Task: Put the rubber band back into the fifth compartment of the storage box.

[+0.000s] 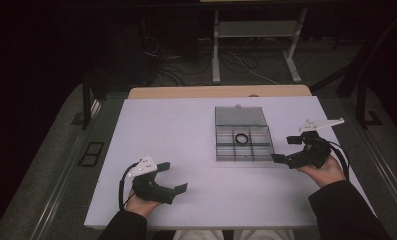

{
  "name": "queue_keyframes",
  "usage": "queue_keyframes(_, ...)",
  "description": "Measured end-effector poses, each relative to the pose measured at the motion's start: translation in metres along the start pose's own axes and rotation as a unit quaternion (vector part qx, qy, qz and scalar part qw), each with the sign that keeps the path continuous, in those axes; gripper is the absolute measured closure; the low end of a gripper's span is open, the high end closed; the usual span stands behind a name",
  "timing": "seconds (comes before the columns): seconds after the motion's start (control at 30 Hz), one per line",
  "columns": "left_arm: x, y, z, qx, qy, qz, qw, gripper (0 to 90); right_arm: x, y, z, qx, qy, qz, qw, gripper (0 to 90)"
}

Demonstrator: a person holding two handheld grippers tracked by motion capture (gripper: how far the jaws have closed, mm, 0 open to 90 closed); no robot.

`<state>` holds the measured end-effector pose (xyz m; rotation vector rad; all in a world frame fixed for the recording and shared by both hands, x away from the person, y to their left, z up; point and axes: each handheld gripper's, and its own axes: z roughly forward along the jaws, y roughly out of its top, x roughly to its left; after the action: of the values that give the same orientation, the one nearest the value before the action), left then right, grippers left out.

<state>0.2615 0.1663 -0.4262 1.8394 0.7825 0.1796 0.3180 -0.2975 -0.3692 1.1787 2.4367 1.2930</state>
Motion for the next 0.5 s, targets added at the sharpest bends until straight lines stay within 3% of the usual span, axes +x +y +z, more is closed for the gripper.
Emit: queue_keyframes(0.5, 0.000, 0.000, 0.000, 0.002, 0.002, -0.001, 1.0000, 0.0, 0.009, -0.050, -0.010, -0.016, -0.007, 0.022, 0.9996, 0.4)
